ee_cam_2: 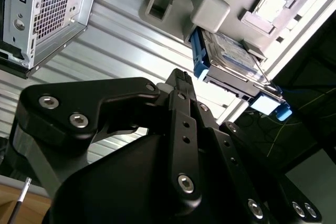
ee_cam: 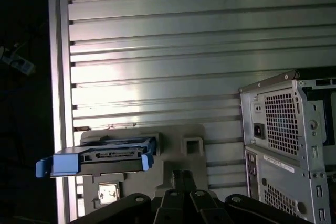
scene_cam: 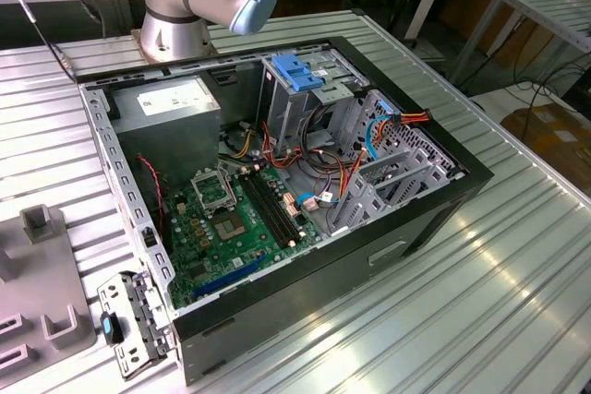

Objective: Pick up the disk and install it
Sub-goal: 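Reach for the disk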

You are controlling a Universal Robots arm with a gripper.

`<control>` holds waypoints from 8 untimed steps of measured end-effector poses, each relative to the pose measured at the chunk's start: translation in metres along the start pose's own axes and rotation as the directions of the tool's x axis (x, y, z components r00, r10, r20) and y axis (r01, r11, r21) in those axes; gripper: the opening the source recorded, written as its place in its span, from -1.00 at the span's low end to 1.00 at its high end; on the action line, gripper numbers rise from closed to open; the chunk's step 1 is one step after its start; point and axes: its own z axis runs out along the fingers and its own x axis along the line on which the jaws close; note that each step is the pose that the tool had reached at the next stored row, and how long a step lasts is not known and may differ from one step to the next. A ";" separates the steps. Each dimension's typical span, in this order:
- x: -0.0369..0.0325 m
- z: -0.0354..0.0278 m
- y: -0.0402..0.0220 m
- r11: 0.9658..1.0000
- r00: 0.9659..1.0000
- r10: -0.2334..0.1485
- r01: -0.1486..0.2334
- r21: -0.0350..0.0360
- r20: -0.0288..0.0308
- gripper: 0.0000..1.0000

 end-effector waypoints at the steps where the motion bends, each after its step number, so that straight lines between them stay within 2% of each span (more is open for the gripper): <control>1: 0.0014 0.0000 0.0001 1.000 1.000 0.000 0.000 0.000 0.000 -0.79; 3: 0.0047 0.0000 0.0008 1.000 1.000 0.000 0.000 0.000 0.000 -0.79; 8: 0.0195 0.0004 0.0067 1.000 1.000 0.000 0.000 0.000 0.000 -0.79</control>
